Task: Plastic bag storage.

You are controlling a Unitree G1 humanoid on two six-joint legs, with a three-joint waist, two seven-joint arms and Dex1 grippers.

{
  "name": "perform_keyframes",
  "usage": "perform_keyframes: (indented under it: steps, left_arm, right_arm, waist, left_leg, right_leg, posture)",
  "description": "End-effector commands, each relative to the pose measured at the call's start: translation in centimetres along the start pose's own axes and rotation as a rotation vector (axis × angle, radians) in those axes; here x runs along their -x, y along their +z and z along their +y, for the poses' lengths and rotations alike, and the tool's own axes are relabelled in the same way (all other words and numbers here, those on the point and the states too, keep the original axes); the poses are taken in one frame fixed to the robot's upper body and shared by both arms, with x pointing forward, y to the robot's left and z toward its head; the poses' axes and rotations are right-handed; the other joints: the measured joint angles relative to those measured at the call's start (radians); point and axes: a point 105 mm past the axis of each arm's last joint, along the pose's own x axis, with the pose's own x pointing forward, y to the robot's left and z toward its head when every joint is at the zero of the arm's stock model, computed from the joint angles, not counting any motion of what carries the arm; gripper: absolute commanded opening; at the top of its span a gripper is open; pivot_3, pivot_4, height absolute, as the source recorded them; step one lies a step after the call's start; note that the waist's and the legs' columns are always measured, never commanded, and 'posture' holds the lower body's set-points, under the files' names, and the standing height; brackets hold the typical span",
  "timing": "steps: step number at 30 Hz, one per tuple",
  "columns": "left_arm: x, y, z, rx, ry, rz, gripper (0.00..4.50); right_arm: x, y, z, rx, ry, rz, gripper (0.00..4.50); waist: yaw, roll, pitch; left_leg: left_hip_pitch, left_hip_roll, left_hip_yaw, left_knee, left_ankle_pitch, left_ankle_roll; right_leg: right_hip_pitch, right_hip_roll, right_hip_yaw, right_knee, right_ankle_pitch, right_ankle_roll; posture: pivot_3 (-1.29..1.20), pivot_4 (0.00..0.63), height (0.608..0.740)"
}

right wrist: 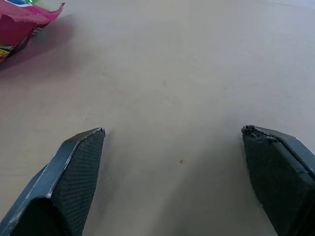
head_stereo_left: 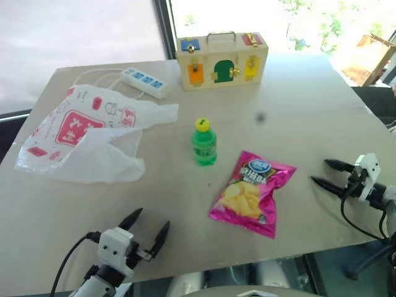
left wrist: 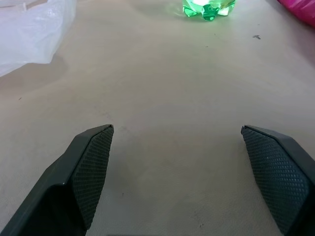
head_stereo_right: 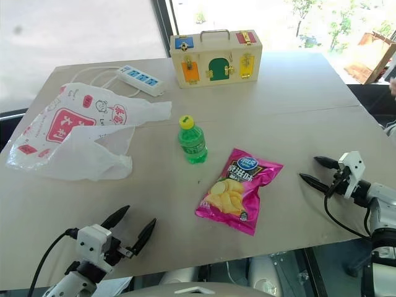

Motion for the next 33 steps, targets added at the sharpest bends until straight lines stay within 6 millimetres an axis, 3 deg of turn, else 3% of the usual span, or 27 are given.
perform_keyframes:
  steps: [1, 17, 23, 25, 28, 33]
  left_arm:
    - [0.0, 0.4, -0.1, -0.003, -0.009, -0.013, 4.42]
    - [-0.2, 0.8, 0.5, -0.014, -0.006, -0.025, 4.42]
    - [-0.8, 2.7, 1.3, -0.034, 0.075, -0.104, 4.42]
    - [-0.9, 3.4, 1.5, -0.036, 0.119, -0.119, 4.42]
    - [-0.7, 4.8, 1.0, -0.066, 0.175, -0.138, 4.42]
    - [-1.1, 7.5, 1.0, -0.082, 0.306, -0.195, 4.42]
  right_arm:
    - [0.4, 1.1, -0.5, 0.037, -0.013, -0.026, 4.50]
    - [0.2, 1.2, -0.3, 0.040, -0.013, -0.043, 4.50]
    - [0.1, 2.8, 0.6, 0.090, 0.058, -0.057, 4.50]
    - [0.0, 4.3, 1.2, 0.071, 0.082, -0.106, 4.50]
    - [0.1, 8.1, 4.5, 0.010, 0.232, -0.192, 4.50]
    - [-0.5, 11.3, 9.9, -0.066, 0.450, -0.221, 4.50]
  waist:
    - [0.000, 0.000, 0.000]
    - [0.000, 0.000, 0.000]
    - [0.001, 0.000, 0.000]
    - [0.001, 0.000, 0.000]
    - [0.003, 0.000, 0.001]
    - [0.011, -0.002, 0.002]
  left_leg:
    - [0.000, 0.000, 0.000, 0.000, 0.000, 0.000]
    - [0.000, 0.000, 0.000, 0.001, 0.000, 0.000]
    - [0.000, 0.000, 0.000, 0.001, 0.000, 0.000]
    - [0.000, 0.000, 0.000, 0.002, 0.000, 0.000]
    - [-0.002, 0.000, -0.001, 0.002, 0.000, 0.000]
    - [-0.004, 0.000, -0.003, 0.003, 0.000, 0.000]
  right_leg:
    - [0.000, 0.000, 0.000, 0.000, 0.000, 0.000]
    - [0.000, 0.001, -0.002, 0.001, 0.000, 0.000]
    - [0.000, 0.001, -0.003, 0.001, 0.000, 0.000]
    - [0.000, 0.001, -0.002, 0.001, 0.000, 0.000]
    - [0.000, 0.000, -0.001, 0.001, 0.000, 0.000]
    - [-0.001, 0.000, -0.002, 0.001, 0.000, 0.000]
  posture:
    - [0.00, 0.150, 0.740]
    - [0.00, 0.150, 0.740]
    - [0.00, 0.150, 0.740]
    - [0.00, 0.150, 0.740]
    - [0.00, 0.150, 0.740]
    - [0.00, 0.150, 0.740]
